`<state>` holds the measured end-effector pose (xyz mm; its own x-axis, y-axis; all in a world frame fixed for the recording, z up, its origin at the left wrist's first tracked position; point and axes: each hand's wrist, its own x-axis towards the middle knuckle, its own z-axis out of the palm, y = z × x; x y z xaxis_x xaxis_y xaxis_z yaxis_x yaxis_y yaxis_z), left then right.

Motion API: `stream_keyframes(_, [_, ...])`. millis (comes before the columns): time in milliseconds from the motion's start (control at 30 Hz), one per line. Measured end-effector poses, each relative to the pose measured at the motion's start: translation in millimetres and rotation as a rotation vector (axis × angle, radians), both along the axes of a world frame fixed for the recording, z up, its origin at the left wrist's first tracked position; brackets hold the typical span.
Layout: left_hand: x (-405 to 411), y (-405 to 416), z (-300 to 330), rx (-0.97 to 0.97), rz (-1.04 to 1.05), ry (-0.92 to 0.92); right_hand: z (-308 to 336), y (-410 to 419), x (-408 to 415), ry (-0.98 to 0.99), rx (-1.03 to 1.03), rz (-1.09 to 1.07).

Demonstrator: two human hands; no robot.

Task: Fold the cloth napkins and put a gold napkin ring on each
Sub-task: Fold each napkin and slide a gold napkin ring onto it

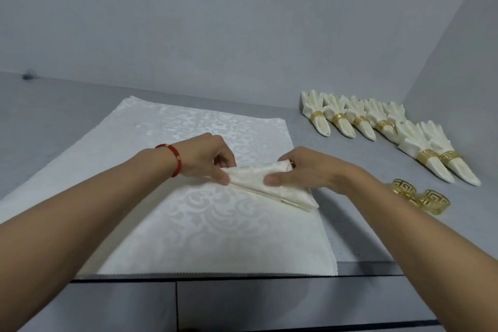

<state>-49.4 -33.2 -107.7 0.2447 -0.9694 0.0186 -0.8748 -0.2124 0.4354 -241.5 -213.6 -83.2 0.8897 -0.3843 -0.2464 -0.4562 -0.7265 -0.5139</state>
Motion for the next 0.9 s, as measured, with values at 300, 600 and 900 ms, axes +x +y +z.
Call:
stream_keyframes(300, [17,8,-6,-0.017,0.1,0.309,-26,0,-4,-0.033,-0.047,-0.267])
stream_keyframes(600, [-19,-28,9,0.182,0.119,0.152,-23,10,-3,-0.014,-0.118,-0.275])
stream_keyframes(900, [-37,-47,5,0.248,0.143,-0.011,-25,-17,-63,-0.179,-0.522,-0.545])
